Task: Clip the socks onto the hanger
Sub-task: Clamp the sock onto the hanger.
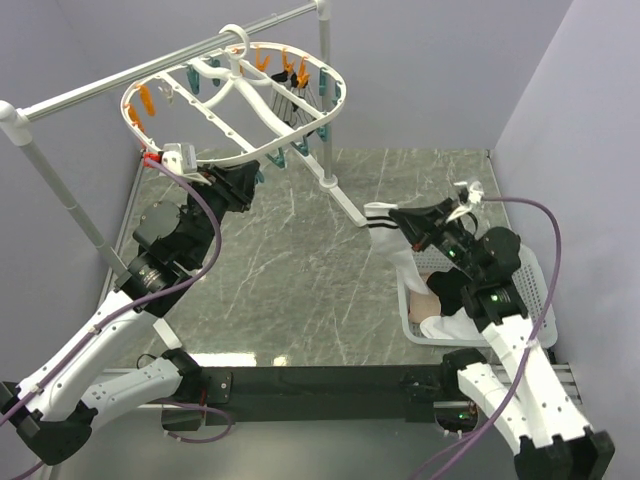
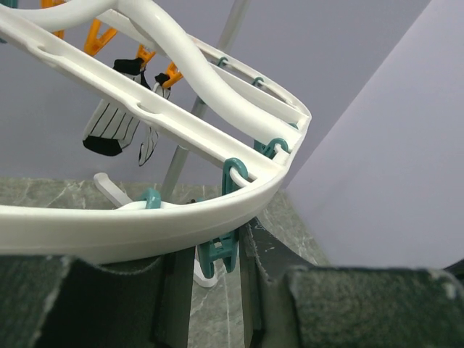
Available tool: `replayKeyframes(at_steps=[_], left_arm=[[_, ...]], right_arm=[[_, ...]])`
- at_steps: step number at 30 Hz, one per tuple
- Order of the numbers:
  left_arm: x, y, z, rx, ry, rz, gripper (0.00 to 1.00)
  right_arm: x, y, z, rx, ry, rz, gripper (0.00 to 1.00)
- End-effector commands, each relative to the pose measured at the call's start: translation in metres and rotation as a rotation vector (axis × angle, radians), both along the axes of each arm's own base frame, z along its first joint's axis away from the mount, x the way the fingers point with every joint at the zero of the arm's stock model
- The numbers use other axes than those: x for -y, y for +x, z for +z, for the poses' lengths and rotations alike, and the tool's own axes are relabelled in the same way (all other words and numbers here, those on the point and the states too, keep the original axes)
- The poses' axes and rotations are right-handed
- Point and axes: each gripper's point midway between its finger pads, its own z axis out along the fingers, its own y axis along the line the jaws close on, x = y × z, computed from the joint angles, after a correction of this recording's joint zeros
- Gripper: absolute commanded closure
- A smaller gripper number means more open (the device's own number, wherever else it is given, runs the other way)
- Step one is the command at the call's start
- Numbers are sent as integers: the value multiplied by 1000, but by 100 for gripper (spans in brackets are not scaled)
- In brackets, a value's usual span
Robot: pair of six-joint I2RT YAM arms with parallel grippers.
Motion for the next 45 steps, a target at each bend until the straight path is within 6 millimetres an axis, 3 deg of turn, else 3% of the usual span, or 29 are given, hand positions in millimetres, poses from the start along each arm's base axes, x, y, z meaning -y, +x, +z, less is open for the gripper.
replayKeyframes(at_steps=[1,12,13,18,22,31,45], left_arm=[[9,-9,25,90,-14,-70,76],[14,-16,28,134,-9,-111,75],[14,-17,28,138,-6,-116,75],[12,-19,26,151,-16,-112,75],[15,-23,28,169,-18,-136,74],[15,-27,29,197,-9,-152,74],[11,-33,32,241,0,-149,73]], right_arm=[[-30,-1,47,132,9,119,100],[-113,4,89,208,109,372,100],[-122,10,82,186,106,391,100],[-149,8,98,225,158,501,100],[-170,16,97,224,149,559,100],[-197,20,107,232,168,654,100],[-212,-4,108,237,171,777,100]])
